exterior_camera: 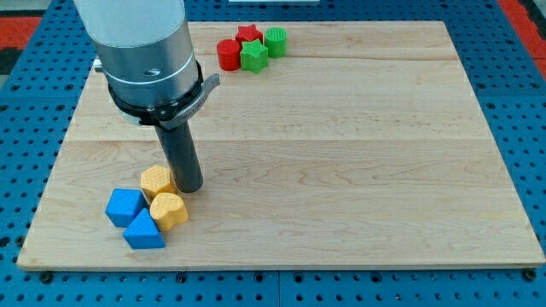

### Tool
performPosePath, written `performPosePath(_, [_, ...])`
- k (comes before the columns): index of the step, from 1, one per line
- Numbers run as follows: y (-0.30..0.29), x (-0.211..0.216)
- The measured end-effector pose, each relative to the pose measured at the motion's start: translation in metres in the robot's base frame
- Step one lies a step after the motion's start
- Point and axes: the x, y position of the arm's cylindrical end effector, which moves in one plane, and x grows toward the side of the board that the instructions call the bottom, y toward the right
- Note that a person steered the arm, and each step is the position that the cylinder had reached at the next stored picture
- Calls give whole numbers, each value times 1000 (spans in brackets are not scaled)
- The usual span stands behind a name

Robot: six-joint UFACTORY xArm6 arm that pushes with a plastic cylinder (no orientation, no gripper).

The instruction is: Move the blue triangle a bit left

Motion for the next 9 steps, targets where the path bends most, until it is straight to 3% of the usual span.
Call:
performPosePath(2, [1, -10])
performPosePath(4, [33, -80])
performPosePath(5, [83, -28])
performPosePath(6, [121, 51])
performPosePath(7, [80, 82])
performPosePath(9, [-28, 67])
